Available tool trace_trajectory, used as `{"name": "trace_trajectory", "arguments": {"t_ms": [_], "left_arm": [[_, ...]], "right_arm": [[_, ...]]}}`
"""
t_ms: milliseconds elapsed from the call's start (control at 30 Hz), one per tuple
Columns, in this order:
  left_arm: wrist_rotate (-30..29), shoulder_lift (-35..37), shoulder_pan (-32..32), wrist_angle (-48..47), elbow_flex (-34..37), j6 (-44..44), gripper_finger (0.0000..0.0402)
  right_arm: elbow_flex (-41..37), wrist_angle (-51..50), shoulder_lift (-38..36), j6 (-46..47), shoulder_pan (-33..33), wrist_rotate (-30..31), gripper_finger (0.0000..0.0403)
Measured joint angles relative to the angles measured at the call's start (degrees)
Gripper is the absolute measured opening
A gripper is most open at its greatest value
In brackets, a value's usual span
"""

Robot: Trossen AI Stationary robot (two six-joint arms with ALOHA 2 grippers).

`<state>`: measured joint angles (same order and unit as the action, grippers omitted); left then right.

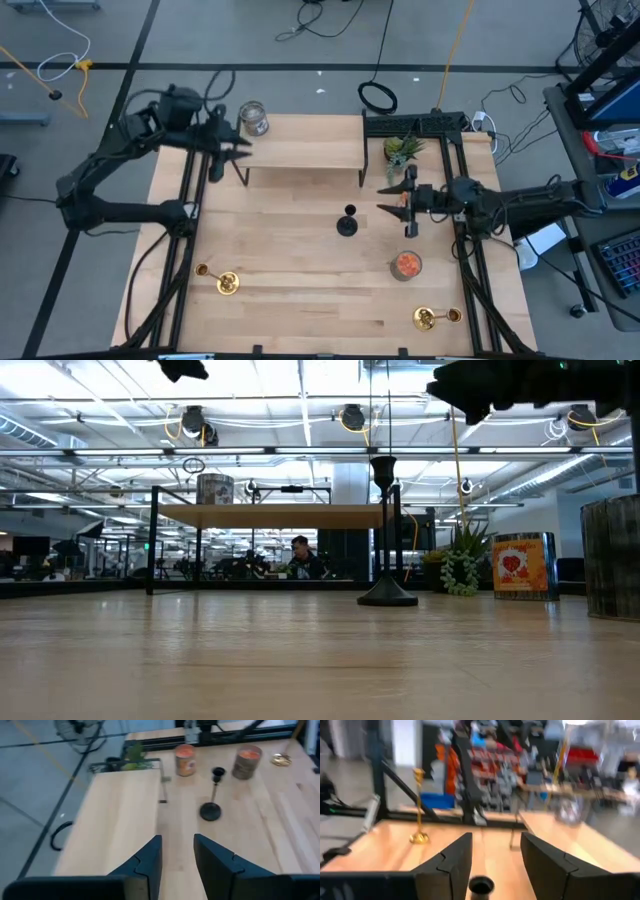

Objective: Pick & Place candle stick holders
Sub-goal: Put the top orange scented candle on the shelf

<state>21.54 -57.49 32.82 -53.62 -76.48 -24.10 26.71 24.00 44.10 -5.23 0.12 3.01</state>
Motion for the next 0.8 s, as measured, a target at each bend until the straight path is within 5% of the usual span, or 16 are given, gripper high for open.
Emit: {"name": "trace_trajectory", "arguments": {"t_ms": [400, 800], "left_arm": [[-0.4, 10.8, -9.5, 27.2, 30.7, 9.2, 0.0117], [-1.3, 10.9, -13.2, 31.5, 34.8, 11.1, 0.0117]], "right_arm": [[13.2, -39.9, -0.8, 12.3, 0.3, 3.2, 0.0169], [13.0, -64.3, -0.7, 20.6, 0.3, 15.4, 0.0169]]}}
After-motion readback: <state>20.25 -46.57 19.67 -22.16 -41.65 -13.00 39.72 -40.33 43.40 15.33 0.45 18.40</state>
